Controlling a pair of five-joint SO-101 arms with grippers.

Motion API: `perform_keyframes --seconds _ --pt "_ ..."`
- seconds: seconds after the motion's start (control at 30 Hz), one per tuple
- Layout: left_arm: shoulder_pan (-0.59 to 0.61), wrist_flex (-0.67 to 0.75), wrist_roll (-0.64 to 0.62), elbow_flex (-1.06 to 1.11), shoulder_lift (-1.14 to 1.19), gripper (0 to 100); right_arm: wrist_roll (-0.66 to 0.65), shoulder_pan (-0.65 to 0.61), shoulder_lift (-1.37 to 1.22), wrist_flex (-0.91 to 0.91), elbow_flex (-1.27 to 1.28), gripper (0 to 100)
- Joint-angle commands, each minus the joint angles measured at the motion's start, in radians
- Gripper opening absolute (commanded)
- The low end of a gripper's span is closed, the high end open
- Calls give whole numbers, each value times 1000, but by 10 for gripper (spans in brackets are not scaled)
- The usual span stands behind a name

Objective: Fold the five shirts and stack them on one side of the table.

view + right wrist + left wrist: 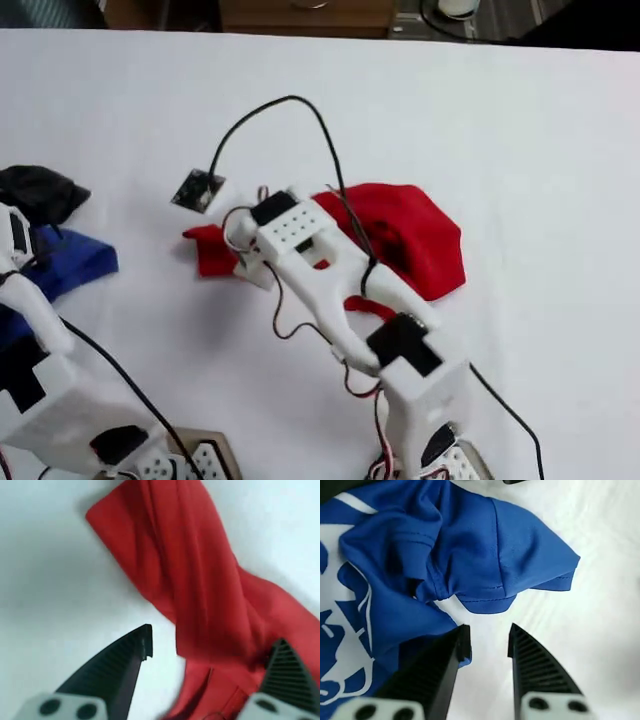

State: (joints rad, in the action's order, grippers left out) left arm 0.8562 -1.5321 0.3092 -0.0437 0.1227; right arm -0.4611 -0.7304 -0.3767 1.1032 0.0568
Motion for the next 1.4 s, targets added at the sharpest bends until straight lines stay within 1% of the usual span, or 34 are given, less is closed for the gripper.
perform_keyframes --seconds 0.0,0.03,0.1,0.17,0.23,0.27,0.3,0.37,0.47,0.7,0.77,0.83,0.97,1.1,1.17,1.23,1.37 --pt "9 9 -5 -4 -54 154 -40 21 -30 -87 -12 361" --pt "9 9 -5 -4 -54 154 -48 38 -47 -104 -28 354" --pt "8 9 -5 -4 -54 154 -49 76 -81 -114 -83 296" --pt "5 9 -5 -4 -54 154 -49 108 -105 -107 -157 180" --pt "3 9 -5 -4 -52 154 -48 130 -116 -77 -229 29" --pt "3 11 -5 -4 -52 154 -48 133 -117 -56 -262 8" --pt "3 14 -5 -4 -52 154 -48 137 -117 -30 -292 37" --pt "2 17 -5 -2 -51 154 -48 137 -116 31 -364 18" --pt "-18 17 -5 -2 -49 154 -48 140 -116 131 -489 22" --pt "-138 17 -14 -10 71 154 -51 151 -67 444 -867 21" --pt "-175 18 -54 -13 117 154 -49 159 -18 516 -990 21" --pt "-210 37 -98 -13 150 154 -49 159 30 561 -1097 21" --pt "-284 68 -115 -13 181 154 -51 160 108 561 -1252 21" --pt "-342 72 -117 -18 180 154 -49 200 134 544 -1320 21" --pt "-356 63 -118 -45 183 154 -51 248 124 558 -1313 21" --pt "-364 57 -124 -71 180 154 -49 320 93 572 -1261 21" --pt "-391 -18 -147 -153 181 154 -48 424 10 575 -1096 21"
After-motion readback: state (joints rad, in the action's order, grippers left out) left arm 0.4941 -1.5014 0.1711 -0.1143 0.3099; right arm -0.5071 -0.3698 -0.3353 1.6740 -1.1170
